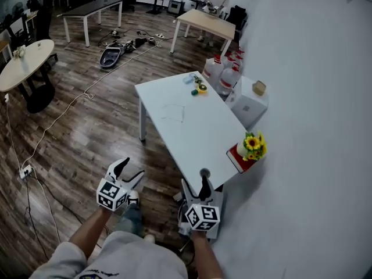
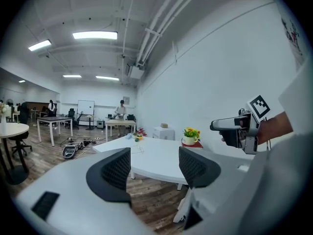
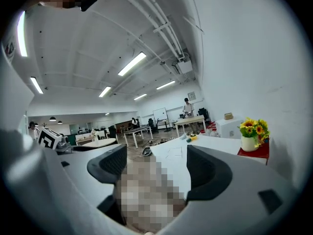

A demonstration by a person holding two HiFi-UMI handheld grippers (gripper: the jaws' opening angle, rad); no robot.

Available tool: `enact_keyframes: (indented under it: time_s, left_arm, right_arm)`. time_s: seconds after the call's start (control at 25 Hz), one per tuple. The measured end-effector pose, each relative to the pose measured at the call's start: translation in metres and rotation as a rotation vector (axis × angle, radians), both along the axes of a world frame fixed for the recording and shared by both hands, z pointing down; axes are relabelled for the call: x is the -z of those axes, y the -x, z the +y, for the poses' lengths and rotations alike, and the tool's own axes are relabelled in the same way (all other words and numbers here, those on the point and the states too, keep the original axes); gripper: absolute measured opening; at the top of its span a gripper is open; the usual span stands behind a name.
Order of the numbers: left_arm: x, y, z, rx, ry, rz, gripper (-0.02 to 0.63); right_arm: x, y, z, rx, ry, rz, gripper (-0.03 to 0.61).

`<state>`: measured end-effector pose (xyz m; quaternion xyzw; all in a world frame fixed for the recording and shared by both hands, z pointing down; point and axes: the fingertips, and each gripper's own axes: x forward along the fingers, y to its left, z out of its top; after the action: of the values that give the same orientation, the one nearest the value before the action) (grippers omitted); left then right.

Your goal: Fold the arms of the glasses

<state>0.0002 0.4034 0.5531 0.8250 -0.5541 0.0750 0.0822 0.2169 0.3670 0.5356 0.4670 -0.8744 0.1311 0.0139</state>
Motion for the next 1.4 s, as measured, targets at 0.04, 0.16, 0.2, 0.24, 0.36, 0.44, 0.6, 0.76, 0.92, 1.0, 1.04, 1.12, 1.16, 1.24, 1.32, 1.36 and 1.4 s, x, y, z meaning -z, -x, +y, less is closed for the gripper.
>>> enact_keyframes:
  time_s: [0.04,0.16,0.2,0.24,0.36,0.44,0.6,0.76,0.92,1.0,1.04,1.12,1.16,1.24,1.32,1.36,1.4]
  left_arm:
    - [0.001,0.004,-0.018,-0.012,-0.003,-0.003,0.302]
    - [0.006,0.021,-0.072,-0.039,-0.016,0.008,0.302]
    - [0.008,0.027,-0.092,-0.048,-0.019,0.014,0.302]
    - [0.01,0.033,-0.112,-0.059,-0.019,0.019,0.302]
    - [0.014,0.056,-0.162,-0.095,-0.011,0.019,0.302]
    - [0.014,0.069,-0.192,-0.115,-0.005,0.021,0.302]
    - [0.01,0.095,-0.244,-0.146,0.001,0.025,0.302]
    - [0.008,0.119,-0.284,-0.162,0.014,0.026,0.302]
    - [0.0,0.13,-0.321,-0.169,0.033,0.031,0.302]
    - [-0.005,0.132,-0.34,-0.17,0.048,0.039,0.302]
    - [-0.007,0.133,-0.35,-0.17,0.055,0.045,0.302]
    - [-0.009,0.135,-0.37,-0.168,0.063,0.052,0.302]
    - [-0.01,0.136,-0.382,-0.167,0.065,0.051,0.302]
    - [-0.013,0.134,-0.408,-0.167,0.065,0.047,0.302]
    - [-0.019,0.131,-0.438,-0.163,0.07,0.037,0.302]
    - [-0.022,0.129,-0.453,-0.159,0.074,0.033,0.302]
    - [-0.023,0.128,-0.467,-0.156,0.077,0.032,0.302]
  right_arm:
    - [-0.002,0.006,-0.012,0.002,0.01,0.008,0.364]
    - [-0.005,0.026,-0.054,-0.011,0.019,0.028,0.354]
    - [-0.002,0.033,-0.071,-0.02,0.016,0.028,0.356]
    - [0.001,0.04,-0.089,-0.031,0.013,0.025,0.356]
    - [0.009,0.064,-0.138,-0.069,0.019,0.003,0.354]
    - [0.011,0.077,-0.167,-0.093,0.032,-0.015,0.351]
    - [0.008,0.101,-0.22,-0.132,0.044,-0.026,0.348]
    - [0.007,0.123,-0.258,-0.156,0.058,-0.026,0.345]
    - [0.001,0.131,-0.292,-0.165,0.067,-0.018,0.342]
    - [-0.004,0.132,-0.312,-0.17,0.075,-0.016,0.341]
    - [-0.006,0.132,-0.322,-0.172,0.08,-0.016,0.341]
    - [-0.012,0.133,-0.344,-0.171,0.091,-0.018,0.339]
    - [-0.014,0.133,-0.356,-0.169,0.094,-0.017,0.339]
    - [-0.018,0.13,-0.384,-0.162,0.095,-0.016,0.339]
    - [-0.027,0.126,-0.416,-0.149,0.1,-0.017,0.336]
    - [-0.032,0.125,-0.432,-0.139,0.108,-0.016,0.333]
    - [-0.037,0.124,-0.447,-0.128,0.119,-0.014,0.334]
